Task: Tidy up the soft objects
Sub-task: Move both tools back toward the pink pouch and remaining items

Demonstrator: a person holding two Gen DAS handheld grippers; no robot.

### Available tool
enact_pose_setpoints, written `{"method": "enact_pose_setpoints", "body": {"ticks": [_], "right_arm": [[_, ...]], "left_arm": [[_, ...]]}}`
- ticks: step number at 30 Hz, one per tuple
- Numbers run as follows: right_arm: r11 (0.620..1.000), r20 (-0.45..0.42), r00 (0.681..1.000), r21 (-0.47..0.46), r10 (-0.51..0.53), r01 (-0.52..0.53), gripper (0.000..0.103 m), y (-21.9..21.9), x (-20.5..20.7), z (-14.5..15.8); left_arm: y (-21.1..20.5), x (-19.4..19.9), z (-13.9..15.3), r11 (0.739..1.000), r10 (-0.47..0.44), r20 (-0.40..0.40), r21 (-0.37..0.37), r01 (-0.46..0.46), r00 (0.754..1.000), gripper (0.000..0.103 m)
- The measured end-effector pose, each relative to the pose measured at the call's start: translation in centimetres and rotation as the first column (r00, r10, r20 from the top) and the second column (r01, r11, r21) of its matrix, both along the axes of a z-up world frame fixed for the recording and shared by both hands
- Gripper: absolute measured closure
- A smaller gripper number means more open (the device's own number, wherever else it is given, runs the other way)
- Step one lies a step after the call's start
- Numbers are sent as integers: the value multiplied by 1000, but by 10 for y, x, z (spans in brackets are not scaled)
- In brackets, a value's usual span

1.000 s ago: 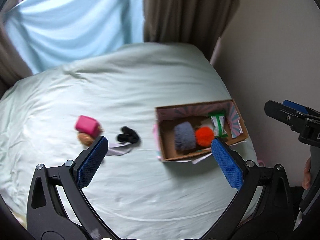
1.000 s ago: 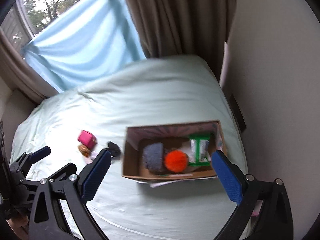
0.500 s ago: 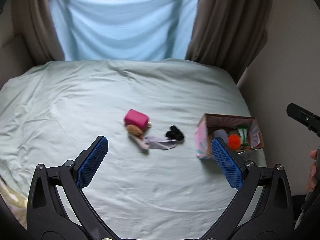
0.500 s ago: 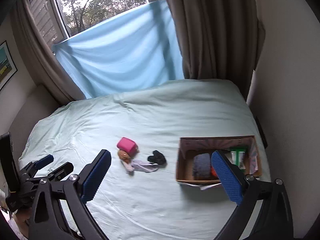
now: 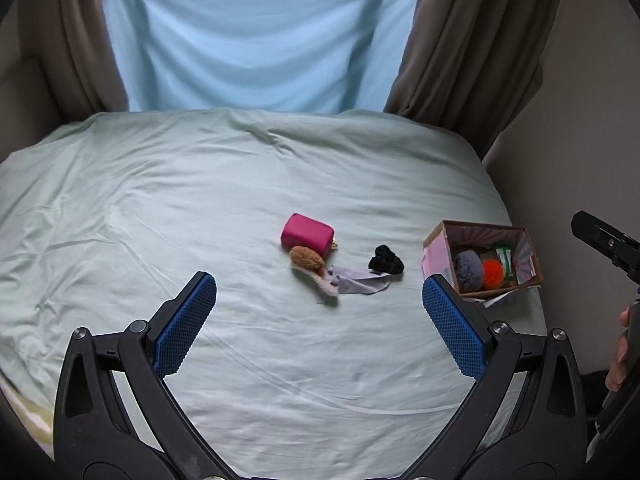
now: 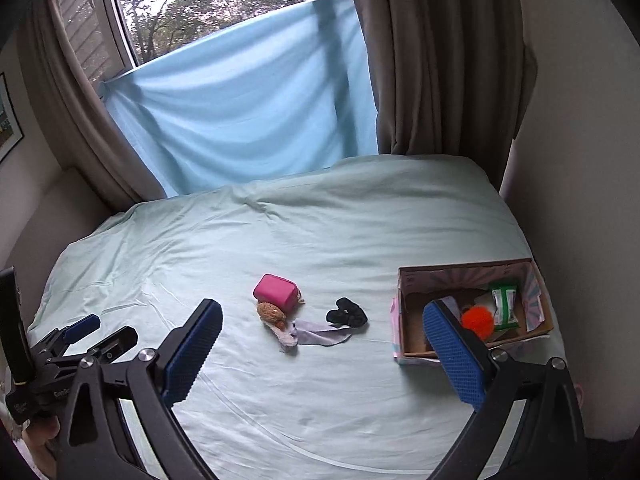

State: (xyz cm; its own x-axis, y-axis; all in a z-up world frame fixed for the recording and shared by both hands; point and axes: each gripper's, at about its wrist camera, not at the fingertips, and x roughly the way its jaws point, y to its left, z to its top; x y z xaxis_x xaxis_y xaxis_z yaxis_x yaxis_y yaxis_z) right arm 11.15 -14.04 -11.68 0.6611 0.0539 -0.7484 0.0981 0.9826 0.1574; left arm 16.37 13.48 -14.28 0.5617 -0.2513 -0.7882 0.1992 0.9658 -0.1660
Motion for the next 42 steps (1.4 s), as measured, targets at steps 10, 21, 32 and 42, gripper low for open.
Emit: {"method": "enact_pose_setpoints", "body": {"ticks": [10,21,32,42], "right_arm": [[998,-41,997,-23,-65,65,3,36,39,-59],[993,-107,987,0,-118,119,3,32,94,-137],[989,-203,968,-41,-145,140,3,8,150,-240],[989,-299,943,-45,-148,141,3,-11,175,-319]], "left_arm": [[4,63,-63,995,-93,-73,13,94,993,1],[-38,128,-146,981,-175,-150,53,184,973,3],[-78,173,-241,962,-229,-229,99,256,946,7],[-92,194,-314,941,-250,-283,155,301,926,12]]}}
